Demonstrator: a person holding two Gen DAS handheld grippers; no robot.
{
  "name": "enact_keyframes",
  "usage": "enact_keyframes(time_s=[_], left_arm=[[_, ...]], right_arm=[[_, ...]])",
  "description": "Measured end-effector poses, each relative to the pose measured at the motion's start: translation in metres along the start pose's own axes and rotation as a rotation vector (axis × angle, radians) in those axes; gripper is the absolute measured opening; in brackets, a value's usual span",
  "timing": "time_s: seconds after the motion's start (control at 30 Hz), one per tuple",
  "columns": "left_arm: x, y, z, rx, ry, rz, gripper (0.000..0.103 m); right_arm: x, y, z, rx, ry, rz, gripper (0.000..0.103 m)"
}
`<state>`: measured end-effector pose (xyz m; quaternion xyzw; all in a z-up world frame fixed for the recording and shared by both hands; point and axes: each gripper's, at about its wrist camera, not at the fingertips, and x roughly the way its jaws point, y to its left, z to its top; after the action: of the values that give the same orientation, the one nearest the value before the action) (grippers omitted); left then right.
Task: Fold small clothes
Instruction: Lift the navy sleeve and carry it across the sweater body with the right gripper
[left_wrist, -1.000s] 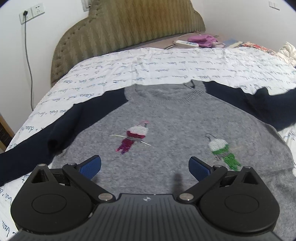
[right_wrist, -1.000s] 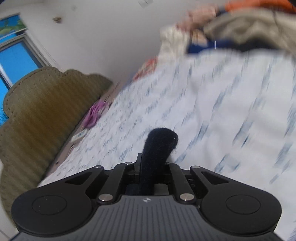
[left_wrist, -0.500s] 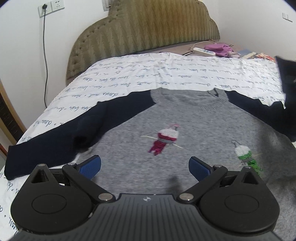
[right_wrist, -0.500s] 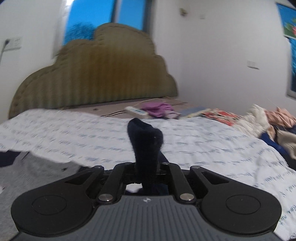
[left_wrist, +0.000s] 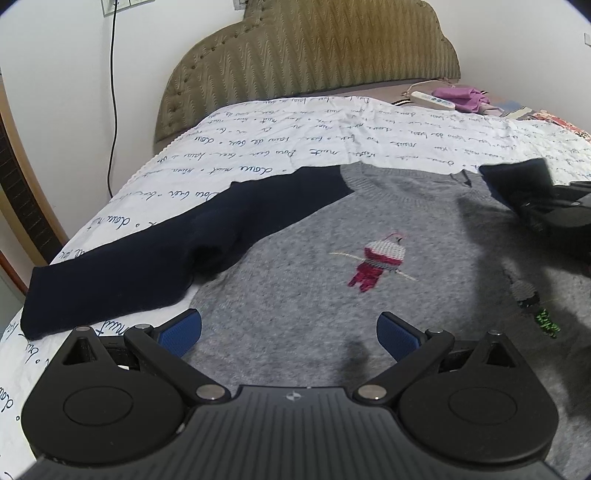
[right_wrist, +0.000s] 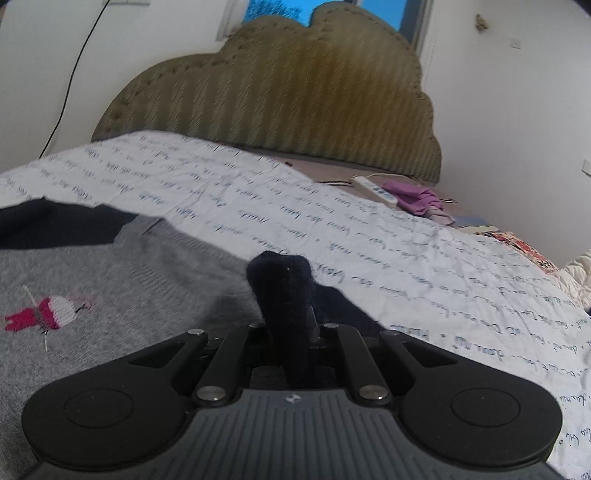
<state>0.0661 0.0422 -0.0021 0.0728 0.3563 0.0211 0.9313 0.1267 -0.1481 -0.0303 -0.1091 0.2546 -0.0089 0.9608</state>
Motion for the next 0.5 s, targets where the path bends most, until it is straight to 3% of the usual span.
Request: enact_keyframes(time_s=[0.23,0.5], left_arm=[[0.005,0.009,-0.004,-0.012,0.015,0.005,0.103],[0.009,0.012,-0.005,-0.02,0.031,-0.007,0.103]], right_arm=[[0.024,0.023,-0.008,-0.056,0.079,0.021,0.008],[0.026,0.028,-0.011,-0.08,0.092,0.018,0.009]])
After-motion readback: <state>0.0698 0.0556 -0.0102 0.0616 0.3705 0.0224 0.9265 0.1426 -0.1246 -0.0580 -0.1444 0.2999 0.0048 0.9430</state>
